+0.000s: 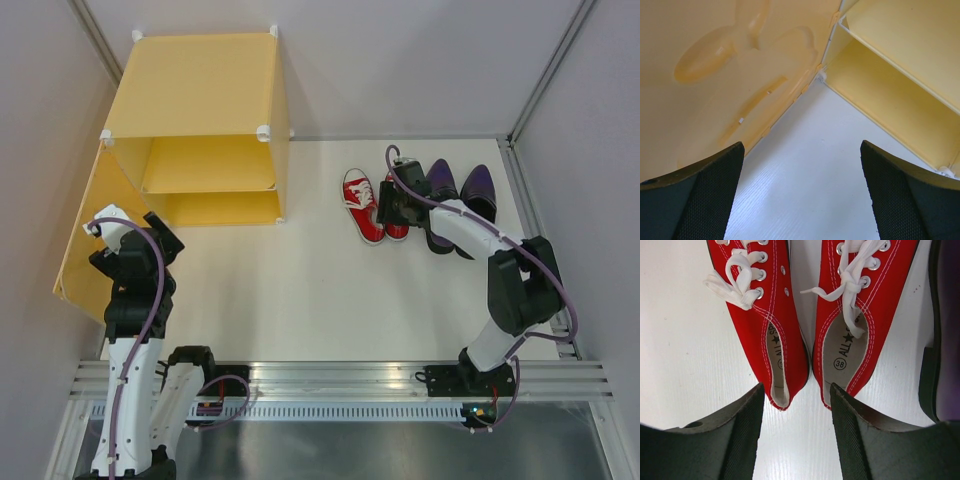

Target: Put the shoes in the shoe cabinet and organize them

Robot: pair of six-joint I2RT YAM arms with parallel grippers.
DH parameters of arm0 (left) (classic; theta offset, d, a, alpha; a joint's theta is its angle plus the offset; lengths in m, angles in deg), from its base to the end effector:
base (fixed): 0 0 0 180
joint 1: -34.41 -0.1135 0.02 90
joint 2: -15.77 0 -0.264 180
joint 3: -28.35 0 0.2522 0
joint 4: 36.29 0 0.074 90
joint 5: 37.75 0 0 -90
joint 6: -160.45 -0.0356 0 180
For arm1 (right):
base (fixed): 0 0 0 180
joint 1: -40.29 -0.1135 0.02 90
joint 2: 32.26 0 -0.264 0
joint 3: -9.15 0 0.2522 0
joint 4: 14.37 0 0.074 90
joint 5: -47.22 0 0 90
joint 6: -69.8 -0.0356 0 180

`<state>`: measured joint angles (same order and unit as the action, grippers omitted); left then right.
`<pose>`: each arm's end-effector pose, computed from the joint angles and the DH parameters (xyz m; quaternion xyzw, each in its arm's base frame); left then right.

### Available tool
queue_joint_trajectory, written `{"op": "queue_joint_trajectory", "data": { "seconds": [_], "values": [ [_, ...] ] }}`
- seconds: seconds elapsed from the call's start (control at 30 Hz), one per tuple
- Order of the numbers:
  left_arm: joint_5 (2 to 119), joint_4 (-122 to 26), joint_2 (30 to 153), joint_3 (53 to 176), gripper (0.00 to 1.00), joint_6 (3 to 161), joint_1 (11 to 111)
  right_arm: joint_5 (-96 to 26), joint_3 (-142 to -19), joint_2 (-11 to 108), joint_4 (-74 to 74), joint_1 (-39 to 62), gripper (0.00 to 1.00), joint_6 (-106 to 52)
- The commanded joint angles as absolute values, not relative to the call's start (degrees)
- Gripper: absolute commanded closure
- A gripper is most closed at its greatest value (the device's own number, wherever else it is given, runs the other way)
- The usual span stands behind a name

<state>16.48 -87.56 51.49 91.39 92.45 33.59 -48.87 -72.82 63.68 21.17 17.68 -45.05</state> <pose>0.1234 0.0226 0.3416 -0.3219 0.7490 0.1578 0.5572 0.3366 0.1361 0.2320 0.0367 0.9364 0.0934 0.3364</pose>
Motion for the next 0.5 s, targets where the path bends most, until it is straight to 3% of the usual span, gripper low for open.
{"op": "queue_joint_trajectory", "data": {
  "seconds": [0.0, 0.47],
  "values": [
    [17.71, -85.38, 51.45, 90.89, 0.0, 91.72, 33.71, -48.49, -75.63, 64.77, 19.43, 17.7, 0.41, -45.43],
    [18.06, -85.12, 51.36, 90.63, 0.0, 91.28, 33.71, -49.72, -82.3, 75.4, 19.43, 17.08, 0.54, -45.6]
  ]
}}
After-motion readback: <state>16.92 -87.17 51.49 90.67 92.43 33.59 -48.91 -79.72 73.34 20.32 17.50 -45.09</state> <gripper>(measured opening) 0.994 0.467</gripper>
